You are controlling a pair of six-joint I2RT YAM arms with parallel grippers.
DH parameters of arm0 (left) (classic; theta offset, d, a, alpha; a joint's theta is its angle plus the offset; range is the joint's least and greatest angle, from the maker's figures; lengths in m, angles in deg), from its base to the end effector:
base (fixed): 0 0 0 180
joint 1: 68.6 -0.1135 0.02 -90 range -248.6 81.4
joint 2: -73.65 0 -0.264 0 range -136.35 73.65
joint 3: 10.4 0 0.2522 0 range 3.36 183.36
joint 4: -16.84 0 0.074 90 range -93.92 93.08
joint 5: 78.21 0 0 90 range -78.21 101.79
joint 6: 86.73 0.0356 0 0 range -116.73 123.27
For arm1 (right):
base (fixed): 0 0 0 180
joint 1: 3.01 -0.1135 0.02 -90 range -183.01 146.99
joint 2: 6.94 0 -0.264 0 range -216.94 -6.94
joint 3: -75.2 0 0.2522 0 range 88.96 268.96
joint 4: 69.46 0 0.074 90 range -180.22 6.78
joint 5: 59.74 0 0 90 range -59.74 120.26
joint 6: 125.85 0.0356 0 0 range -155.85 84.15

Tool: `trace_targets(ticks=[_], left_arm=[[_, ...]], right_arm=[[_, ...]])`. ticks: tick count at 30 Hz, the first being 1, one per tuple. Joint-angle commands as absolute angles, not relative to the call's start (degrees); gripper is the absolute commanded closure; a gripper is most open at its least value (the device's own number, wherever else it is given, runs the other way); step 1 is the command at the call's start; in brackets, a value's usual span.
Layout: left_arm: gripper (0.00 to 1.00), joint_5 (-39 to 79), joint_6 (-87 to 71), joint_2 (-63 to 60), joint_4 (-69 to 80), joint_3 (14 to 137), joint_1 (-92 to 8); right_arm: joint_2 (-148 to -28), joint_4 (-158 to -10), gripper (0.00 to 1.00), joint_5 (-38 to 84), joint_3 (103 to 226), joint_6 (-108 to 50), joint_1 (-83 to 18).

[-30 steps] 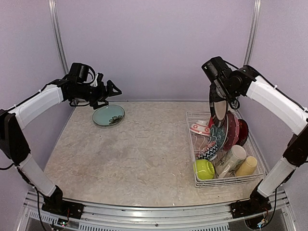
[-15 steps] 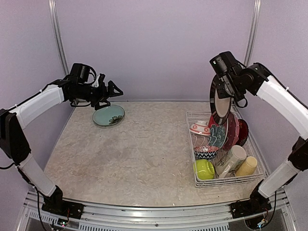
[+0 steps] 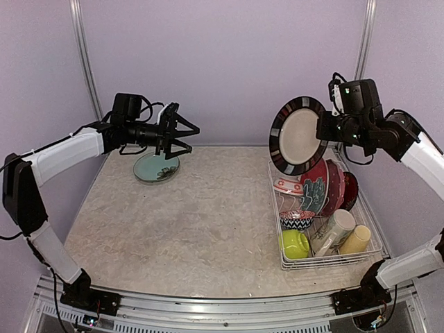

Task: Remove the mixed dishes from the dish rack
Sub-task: Pass from the right arm to the left

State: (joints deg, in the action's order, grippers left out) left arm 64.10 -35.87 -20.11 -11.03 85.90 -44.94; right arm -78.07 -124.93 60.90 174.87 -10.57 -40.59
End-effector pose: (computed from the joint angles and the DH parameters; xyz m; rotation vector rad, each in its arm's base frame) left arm 0.3329 -0.1766 0.3471 0.3645 2.1712 -1.5746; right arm 0.2088 0.1378 0.4364 0.1169 1.9714 0.1680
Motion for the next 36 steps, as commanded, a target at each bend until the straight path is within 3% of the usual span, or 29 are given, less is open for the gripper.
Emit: trace_targets(ticks=[1,6,17,32,35,36], left_arm=[[0.01,72.5,-42.1,-21.8,-1.8,83.3,-42.0],[0.02,70.3,-44.5,-23.0,-3.2,82.8,-41.5],[0.16,72.5,-52.3,-25.9,2.4,80.3,-43.4],[0.82,75.9,-58.5,-26.1,13.5,77.3,-44.4],[1.00,75.1,-58.7,-25.9,13.1,76.9,-45.6],[1.00,74.6,-58.8,-25.9,12.7,76.8,-46.0]], right_arm=[[-78.5,-102.5,1.00,45.6,171.3,-4.5,-40.4],[-81.4,-93.4,1.00,36.0,169.1,0.0,-40.4],[-87.0,-80.4,1.00,22.2,165.6,9.3,-40.4],[-91.1,-68.9,1.00,17.4,159.9,17.4,-40.4],[-91.1,-70.3,1.00,18.9,159.5,17.5,-40.4],[-90.9,-70.5,1.00,19.4,159.2,17.4,-40.4]])
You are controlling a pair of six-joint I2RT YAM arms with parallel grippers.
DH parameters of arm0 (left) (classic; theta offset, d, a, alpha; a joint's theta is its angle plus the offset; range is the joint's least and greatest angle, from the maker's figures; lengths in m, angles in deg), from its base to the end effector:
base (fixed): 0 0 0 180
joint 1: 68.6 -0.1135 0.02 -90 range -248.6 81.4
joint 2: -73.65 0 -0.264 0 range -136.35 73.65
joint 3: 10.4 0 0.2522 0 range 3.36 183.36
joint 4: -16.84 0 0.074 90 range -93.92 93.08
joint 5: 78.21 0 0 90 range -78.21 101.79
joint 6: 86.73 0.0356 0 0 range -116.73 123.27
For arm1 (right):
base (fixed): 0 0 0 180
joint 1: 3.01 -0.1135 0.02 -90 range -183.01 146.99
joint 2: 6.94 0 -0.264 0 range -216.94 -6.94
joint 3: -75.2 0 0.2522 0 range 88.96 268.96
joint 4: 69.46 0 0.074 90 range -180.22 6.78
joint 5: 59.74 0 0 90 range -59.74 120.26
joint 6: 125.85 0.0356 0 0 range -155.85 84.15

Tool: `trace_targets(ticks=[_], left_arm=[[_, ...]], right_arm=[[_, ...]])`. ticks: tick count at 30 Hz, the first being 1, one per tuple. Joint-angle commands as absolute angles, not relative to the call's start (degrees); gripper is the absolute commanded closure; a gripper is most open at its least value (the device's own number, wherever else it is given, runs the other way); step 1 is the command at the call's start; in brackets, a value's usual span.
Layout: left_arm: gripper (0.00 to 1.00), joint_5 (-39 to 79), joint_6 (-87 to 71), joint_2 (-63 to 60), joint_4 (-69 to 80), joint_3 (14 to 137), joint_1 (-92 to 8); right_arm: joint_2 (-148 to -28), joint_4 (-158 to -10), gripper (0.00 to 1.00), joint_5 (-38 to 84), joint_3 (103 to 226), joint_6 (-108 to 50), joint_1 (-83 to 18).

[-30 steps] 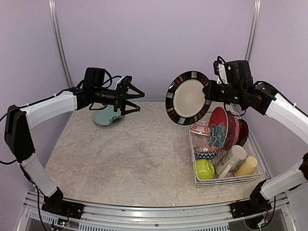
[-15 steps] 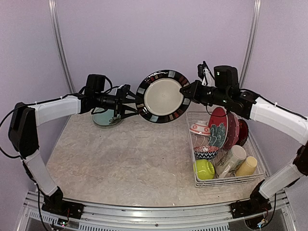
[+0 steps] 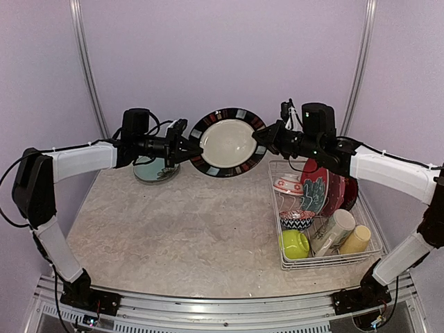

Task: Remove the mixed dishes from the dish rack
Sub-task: Pass from the right arm to the left

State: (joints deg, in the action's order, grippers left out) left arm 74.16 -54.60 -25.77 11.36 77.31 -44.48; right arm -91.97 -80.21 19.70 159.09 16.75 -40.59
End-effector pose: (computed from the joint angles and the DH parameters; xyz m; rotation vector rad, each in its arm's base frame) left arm 0.3491 -0.1909 0.2960 0.2769 2.1989 -1.9035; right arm 0.2781 0.2222 0.3490 0.1106 1.9655 1.2562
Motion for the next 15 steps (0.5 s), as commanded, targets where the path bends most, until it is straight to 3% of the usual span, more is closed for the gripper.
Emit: trace_targets(ticks=[1,2,3,8,10,15], left_arm=[[1.00,74.2,-58.7,-25.8,12.1,76.7,-46.5],[1.00,73.8,-58.4,-25.8,11.5,76.9,-46.9],[1.00,73.4,-57.9,-25.8,10.8,77.0,-47.1],[1.00,69.2,-54.3,-25.4,4.2,77.9,-50.3],[1.00,68.7,-54.3,-25.6,3.8,77.8,-52.4],[1.00,65.5,-51.2,-26.6,-2.8,79.3,-59.4]], right_arm=[[-90.8,-70.8,1.00,20.1,158.8,17.2,-40.4],[-90.9,-71.2,1.00,20.4,158.7,17.2,-40.3],[-91.1,-71.7,0.92,20.4,158.6,16.8,-40.1],[-91.6,-78.2,0.22,21.9,159.7,12.9,-39.2],[-90.4,-79.4,0.04,24.0,157.9,11.8,-39.1],[-87.2,-82.8,0.00,26.2,156.6,7.9,-38.6]])
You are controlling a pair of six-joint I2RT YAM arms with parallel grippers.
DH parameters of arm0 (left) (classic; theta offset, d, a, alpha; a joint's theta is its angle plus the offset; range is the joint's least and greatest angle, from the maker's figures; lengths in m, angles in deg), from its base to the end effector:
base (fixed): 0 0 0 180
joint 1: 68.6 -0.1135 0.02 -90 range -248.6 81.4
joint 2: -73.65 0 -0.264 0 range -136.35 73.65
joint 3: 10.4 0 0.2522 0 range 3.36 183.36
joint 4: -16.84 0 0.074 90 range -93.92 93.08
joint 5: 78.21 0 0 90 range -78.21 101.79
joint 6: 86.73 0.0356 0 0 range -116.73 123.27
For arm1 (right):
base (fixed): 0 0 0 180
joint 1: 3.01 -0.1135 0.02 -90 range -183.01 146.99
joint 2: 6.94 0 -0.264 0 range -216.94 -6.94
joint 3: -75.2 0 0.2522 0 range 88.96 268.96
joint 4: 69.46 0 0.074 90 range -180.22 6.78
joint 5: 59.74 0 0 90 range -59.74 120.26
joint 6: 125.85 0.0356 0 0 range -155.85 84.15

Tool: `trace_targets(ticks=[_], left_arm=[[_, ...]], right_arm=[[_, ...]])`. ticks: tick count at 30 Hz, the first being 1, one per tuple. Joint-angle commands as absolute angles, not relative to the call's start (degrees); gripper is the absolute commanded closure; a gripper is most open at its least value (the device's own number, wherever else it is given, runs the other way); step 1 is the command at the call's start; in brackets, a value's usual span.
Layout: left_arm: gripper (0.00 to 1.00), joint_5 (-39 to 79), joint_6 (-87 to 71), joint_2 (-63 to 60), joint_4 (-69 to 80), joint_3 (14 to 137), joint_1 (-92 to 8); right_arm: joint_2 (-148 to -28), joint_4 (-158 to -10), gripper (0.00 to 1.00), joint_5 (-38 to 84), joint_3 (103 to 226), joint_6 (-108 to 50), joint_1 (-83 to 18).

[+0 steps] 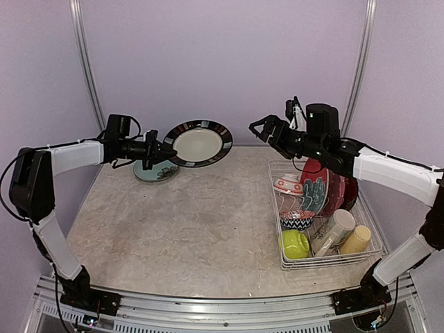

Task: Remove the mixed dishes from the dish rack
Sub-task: Pass from the right arm to the left, then place the plate on the plate.

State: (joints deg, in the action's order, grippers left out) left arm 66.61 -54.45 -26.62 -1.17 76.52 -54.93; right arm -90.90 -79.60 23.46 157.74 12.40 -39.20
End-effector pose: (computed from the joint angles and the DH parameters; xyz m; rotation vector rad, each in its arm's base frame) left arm 0.3751 -0.1212 0.2659 -0.2377 2.3453 -1.6948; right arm 0.2812 0.2109 0.3479 0.1093 1.9230 1.1398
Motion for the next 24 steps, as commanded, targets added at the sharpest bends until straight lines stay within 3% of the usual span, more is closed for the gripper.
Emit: trace_targets(ticks=[1,10,24], left_arm=[[1.00,65.2,-50.7,-27.4,-3.8,79.8,-60.8],[1.00,65.6,-45.9,-34.8,-9.7,85.4,-72.1],[1.00,59.7,-39.1,-46.3,-16.7,93.7,-73.9]], right_arm=[[-86.5,-83.9,0.00,26.9,156.3,7.2,-38.6],[-78.8,-91.5,0.00,34.4,154.2,1.5,-38.4],[-72.2,-92.8,0.01,36.9,151.2,-2.0,-38.3]])
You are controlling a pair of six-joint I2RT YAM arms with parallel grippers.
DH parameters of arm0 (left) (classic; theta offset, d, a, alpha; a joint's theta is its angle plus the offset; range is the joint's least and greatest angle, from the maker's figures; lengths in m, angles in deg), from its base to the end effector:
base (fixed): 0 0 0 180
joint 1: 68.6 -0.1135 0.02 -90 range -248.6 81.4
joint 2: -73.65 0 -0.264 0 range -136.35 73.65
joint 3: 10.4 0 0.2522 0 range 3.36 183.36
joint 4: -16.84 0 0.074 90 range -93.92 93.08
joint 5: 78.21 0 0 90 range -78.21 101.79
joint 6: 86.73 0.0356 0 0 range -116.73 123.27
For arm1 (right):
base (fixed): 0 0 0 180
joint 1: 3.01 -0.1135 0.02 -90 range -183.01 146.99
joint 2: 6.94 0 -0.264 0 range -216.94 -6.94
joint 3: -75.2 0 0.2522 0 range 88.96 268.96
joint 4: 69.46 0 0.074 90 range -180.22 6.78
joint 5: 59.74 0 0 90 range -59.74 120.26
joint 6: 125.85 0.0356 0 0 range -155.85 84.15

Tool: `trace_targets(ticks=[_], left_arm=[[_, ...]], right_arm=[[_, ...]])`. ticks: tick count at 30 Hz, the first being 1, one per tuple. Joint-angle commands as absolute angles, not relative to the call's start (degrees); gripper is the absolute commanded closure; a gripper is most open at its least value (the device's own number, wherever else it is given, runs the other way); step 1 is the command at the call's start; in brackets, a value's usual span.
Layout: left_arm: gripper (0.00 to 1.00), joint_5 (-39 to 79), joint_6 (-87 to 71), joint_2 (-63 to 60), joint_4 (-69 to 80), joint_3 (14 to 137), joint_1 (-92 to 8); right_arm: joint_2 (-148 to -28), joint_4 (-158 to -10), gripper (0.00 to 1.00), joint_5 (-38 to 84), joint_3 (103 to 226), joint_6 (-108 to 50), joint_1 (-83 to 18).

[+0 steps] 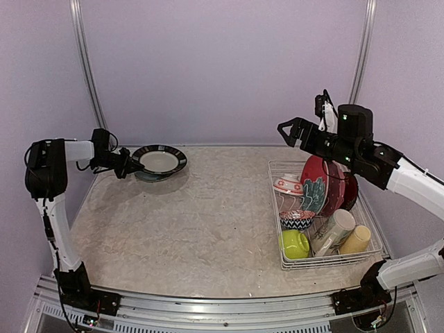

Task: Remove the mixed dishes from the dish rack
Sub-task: Place the plate on the plate.

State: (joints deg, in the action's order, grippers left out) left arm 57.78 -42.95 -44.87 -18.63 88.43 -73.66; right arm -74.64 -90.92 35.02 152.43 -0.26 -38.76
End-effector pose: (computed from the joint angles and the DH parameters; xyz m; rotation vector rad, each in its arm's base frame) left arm 0.4405 0.0133 0.1795 -0.7993 2.4519 -1.2976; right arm 0.2254 0.1587 0.3769 0.0598 1.8528 0.8134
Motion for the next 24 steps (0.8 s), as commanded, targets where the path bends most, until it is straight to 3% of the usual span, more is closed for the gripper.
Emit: trace_targets(ticks=[1,14,24], left_arm=[[1.00,59.4,-38.6,-46.7,-17.1,94.3,-74.0],[1.00,59.1,-36.8,-51.7,-21.4,98.9,-76.2],[0.72,53.6,-34.4,-52.8,-27.9,101.4,-76.3]], right_arm=[[-72.0,-93.1,0.01,37.0,151.1,-2.1,-38.2],[-71.9,-92.9,0.01,36.5,150.8,-2.5,-38.1],[-71.7,-94.7,0.01,37.8,150.9,-3.0,-38.2]])
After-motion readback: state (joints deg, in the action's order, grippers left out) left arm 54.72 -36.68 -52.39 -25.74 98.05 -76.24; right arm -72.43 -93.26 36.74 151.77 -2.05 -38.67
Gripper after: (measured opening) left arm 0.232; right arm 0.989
